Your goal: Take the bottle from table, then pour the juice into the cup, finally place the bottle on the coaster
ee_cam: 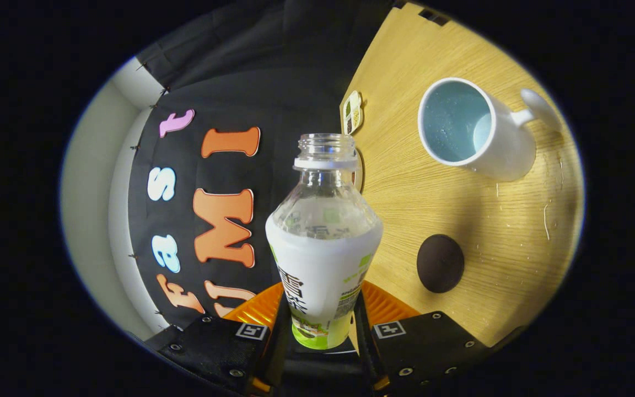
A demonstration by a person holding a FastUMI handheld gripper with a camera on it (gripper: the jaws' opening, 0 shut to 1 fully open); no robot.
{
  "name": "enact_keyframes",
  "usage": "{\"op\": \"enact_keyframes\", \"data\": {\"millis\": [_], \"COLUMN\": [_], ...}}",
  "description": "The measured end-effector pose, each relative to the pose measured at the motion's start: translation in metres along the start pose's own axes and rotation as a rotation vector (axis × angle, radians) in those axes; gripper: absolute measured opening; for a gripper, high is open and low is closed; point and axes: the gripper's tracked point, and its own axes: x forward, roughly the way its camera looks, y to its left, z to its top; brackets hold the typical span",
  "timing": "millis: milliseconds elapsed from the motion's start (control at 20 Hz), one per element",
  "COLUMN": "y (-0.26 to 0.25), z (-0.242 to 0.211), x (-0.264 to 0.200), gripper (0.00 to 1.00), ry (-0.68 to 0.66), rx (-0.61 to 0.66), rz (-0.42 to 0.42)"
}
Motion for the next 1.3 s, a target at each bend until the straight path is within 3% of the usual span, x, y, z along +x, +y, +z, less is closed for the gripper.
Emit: {"op": "enact_keyframes", "data": {"millis": [500,1300], "y": [-0.001,0.01], "z": [0.009,0.009], "x": [0.004,0.003], "gripper": [0.55,0.55], "ry": [-0.02,-0.017], "rx": [0.102,0.158], "rz": [-0.012,-0.008]}}
